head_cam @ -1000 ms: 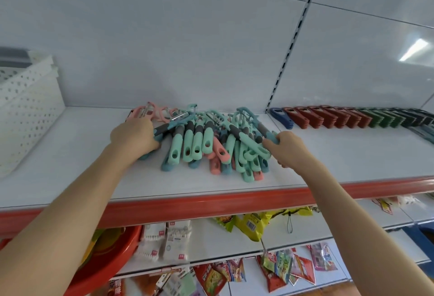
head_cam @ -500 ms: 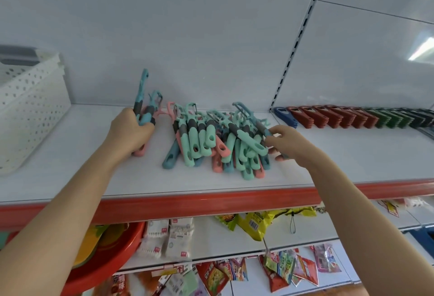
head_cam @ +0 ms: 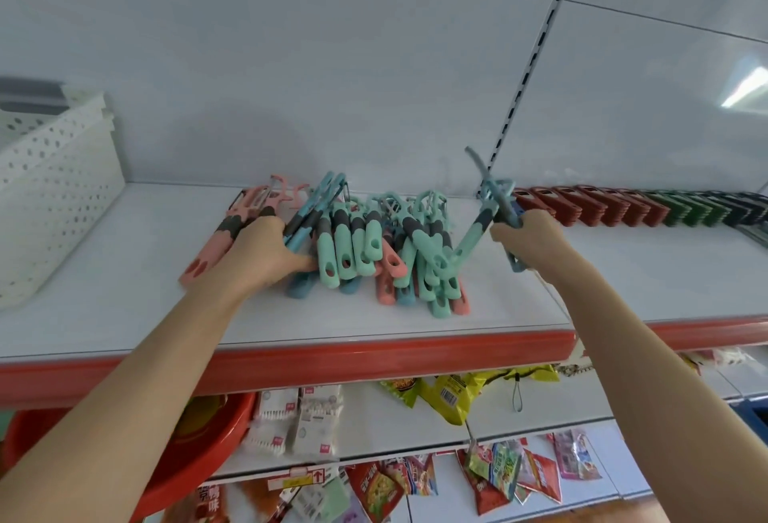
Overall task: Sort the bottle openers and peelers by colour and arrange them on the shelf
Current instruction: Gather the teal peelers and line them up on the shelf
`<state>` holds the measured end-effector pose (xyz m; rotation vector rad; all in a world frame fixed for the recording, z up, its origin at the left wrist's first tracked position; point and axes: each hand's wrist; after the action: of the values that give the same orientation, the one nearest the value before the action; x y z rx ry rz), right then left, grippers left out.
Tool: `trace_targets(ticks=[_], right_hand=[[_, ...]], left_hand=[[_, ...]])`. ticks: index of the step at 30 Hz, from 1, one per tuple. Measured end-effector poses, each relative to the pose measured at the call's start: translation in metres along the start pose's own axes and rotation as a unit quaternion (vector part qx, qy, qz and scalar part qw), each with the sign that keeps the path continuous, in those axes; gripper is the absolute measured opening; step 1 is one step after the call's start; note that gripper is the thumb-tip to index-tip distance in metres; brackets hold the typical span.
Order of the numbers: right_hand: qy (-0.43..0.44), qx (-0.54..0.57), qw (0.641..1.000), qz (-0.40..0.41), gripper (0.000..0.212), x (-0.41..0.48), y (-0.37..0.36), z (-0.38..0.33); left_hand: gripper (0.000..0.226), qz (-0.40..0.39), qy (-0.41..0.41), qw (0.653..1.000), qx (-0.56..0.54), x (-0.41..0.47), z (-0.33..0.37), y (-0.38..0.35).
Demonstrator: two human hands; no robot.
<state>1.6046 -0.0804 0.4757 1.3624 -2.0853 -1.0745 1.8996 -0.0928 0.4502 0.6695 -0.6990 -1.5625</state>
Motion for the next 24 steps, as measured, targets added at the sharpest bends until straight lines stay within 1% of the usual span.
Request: trace_targets(ticks=[2,4,7,10,13,16,19,21,22,24], right_hand=[[0.013,0.047,0.999,0.021,0.018,-0.001,0.003,-0.006],[0.033,0.067,0.997,0.015,0.011,-0.005,0.001,-0.016],[0.068,0.055,0.996,-0.003,0.012,-0.011,-0.007,-0.03],[0.092,0.016,0.996,0.013,0.008,-0.011,-0.016,-0.042],[0.1,-0.008,0.994,0.051,0.012,-0.009,-0.022,-0.049],[0.123,0.014,0.99,0.063,0.018,-0.01,-0.024,-0.054],[0.168,0.023,0.984,0.047,0.02,-0.014,-0.029,-0.062],[0.181,0.026,0.982,0.035,0.015,-0.015,-0.033,-0.068],[0.177,0.039,0.983,0.024,0.012,-0.015,-0.034,-0.07],[0.145,0.12,0.982,-0.029,0.005,-0.017,-0.036,-0.074]], left_hand=[[0.036,-0.015,0.003,1.0,0.008,0.002,0.002,-0.001],[0.033,-0.027,0.006,0.999,0.023,0.003,0.004,0.0],[0.027,-0.029,0.007,0.999,0.045,0.003,0.009,0.001],[0.024,-0.028,0.014,0.998,0.053,0.005,0.007,0.002],[0.025,-0.01,0.019,0.997,0.079,0.007,-0.003,0.009],[0.03,0.013,0.027,0.992,0.121,0.007,-0.009,0.016],[0.025,0.024,0.032,0.989,0.144,0.006,-0.007,0.02],[0.024,0.029,0.022,0.987,0.153,0.005,-0.008,0.021],[0.022,0.032,0.018,0.987,0.154,0.004,-0.009,0.021],[0.019,0.035,0.012,0.988,0.149,0.003,-0.013,0.02]])
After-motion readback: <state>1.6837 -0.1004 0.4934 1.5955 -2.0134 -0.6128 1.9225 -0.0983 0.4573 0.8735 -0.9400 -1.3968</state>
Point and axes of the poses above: each hand's wrist, its own x-axis towards the middle knuckle, its own y-axis out of the back of the hand, z = x × y, and after that the axes turned 3 degrees about -y, right-handed
